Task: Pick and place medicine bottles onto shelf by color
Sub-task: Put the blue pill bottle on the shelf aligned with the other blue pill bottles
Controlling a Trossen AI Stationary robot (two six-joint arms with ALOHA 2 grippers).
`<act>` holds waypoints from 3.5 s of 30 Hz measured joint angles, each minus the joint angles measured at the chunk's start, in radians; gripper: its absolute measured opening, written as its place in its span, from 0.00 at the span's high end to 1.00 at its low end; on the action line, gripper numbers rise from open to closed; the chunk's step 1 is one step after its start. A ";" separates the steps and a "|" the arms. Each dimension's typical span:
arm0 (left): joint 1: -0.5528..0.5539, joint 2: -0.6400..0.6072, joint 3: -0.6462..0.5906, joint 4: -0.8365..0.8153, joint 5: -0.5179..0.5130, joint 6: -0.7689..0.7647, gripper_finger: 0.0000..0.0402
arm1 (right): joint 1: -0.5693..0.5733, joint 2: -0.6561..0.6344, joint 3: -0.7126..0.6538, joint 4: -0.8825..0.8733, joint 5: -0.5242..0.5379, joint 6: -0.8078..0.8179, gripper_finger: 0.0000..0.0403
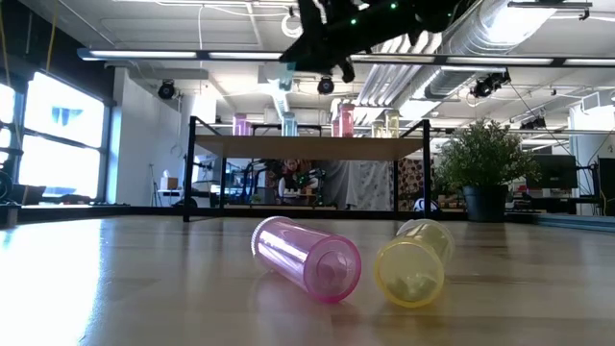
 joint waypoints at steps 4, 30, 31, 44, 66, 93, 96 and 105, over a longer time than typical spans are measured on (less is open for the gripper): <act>0.000 0.000 0.000 -0.012 0.000 0.000 0.43 | 0.024 0.048 0.035 0.002 0.120 0.041 0.75; 0.000 0.000 0.000 -0.020 0.003 0.038 0.43 | 0.098 0.164 0.118 -0.127 0.405 0.214 0.75; 0.000 0.000 0.000 -0.025 0.003 0.039 0.43 | 0.098 0.169 0.118 -0.123 0.405 0.213 0.75; 0.000 0.000 0.000 -0.063 0.000 0.071 0.43 | 0.097 0.205 0.116 -0.091 0.411 0.188 0.75; 0.000 0.000 0.000 -0.063 0.004 0.071 0.43 | 0.095 0.204 0.116 -0.154 0.431 0.214 0.75; 0.000 0.000 0.000 -0.063 0.004 0.070 0.43 | 0.097 0.203 0.117 -0.169 0.460 0.223 0.60; 0.000 0.000 0.000 -0.063 0.004 0.071 0.43 | 0.101 0.203 0.117 -0.172 0.460 0.223 0.62; 0.000 0.000 0.000 -0.063 0.004 0.070 0.43 | 0.102 0.203 0.117 -0.222 0.460 0.273 0.62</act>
